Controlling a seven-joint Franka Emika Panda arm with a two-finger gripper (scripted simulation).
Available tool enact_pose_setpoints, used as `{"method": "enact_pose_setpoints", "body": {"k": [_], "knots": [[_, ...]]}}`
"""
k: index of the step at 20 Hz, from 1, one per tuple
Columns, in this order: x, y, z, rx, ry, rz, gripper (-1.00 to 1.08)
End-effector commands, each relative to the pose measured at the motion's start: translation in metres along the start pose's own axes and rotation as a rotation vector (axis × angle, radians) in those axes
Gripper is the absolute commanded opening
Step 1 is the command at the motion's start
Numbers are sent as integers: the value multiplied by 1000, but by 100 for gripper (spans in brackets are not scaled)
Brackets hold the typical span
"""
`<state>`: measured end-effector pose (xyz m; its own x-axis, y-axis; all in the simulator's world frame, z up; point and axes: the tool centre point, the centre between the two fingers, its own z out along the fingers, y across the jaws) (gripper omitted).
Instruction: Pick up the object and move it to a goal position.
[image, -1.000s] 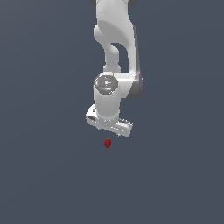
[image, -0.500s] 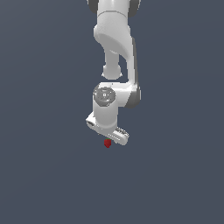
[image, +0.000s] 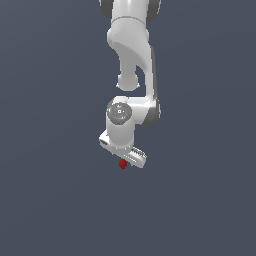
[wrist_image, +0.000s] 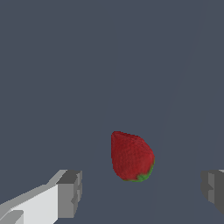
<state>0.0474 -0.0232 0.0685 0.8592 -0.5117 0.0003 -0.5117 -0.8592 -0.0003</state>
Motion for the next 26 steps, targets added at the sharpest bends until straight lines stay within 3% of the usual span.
{"method": "enact_pose_setpoints", "body": {"k": [1, 13, 14, 26], "knots": [[0, 0, 8, -1, -1, 1, 100], [0, 0, 46, 0, 0, 5, 100], [0, 0, 46, 0, 0, 5, -100], [0, 0, 45, 0, 0, 5, -100]]}}
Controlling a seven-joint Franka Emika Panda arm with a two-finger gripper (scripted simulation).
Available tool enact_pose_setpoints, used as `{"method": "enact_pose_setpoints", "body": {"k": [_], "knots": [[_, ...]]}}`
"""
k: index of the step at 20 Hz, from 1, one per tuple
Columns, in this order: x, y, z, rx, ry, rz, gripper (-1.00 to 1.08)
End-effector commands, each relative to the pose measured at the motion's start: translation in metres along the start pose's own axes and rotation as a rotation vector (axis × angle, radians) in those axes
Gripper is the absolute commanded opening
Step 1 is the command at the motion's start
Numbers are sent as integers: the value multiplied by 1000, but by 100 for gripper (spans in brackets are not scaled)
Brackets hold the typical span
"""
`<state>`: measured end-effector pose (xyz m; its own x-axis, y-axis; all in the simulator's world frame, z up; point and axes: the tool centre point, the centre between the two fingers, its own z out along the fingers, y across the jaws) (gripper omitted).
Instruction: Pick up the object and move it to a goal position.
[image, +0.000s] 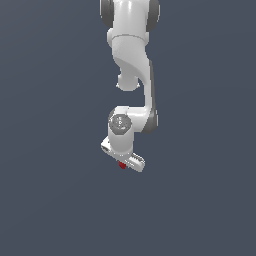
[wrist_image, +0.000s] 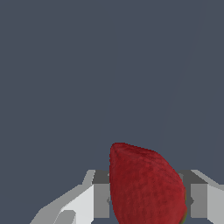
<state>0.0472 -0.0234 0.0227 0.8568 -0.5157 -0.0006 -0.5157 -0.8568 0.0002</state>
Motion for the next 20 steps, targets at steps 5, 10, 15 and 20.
{"method": "enact_pose_setpoints", "body": {"k": [5, 10, 15, 20], "knots": [[-3, 3, -11, 0, 0, 0, -100], [-8, 8, -32, 1, 0, 0, -100], [-18, 16, -65, 1, 0, 0, -100], [-29, 28, -111, 1, 0, 0, -100]]}}
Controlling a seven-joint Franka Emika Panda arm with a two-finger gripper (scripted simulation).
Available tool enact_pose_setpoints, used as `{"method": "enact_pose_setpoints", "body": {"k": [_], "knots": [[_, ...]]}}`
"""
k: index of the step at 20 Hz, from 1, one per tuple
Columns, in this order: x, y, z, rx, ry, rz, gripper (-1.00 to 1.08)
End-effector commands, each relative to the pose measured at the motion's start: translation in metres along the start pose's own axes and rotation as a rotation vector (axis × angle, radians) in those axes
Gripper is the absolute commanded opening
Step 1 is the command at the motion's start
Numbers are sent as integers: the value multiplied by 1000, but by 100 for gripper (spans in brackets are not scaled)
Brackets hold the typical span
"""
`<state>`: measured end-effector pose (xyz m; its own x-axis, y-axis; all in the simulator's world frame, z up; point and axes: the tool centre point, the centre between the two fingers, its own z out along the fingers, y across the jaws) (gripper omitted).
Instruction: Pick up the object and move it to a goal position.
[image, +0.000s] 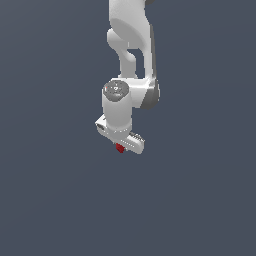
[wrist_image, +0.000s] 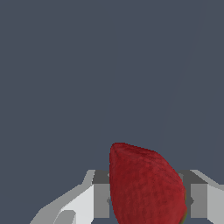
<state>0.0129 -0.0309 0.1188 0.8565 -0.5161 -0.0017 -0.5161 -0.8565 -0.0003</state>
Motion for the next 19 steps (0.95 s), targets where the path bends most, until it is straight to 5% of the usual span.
{"method": "enact_pose_setpoints", "body": {"k": [1, 10, 19], "knots": [[-6, 6, -24, 1, 1, 0, -100], [-21, 21, -89, 0, 1, 0, -100], [-26, 26, -113, 0, 2, 0, -100]]}}
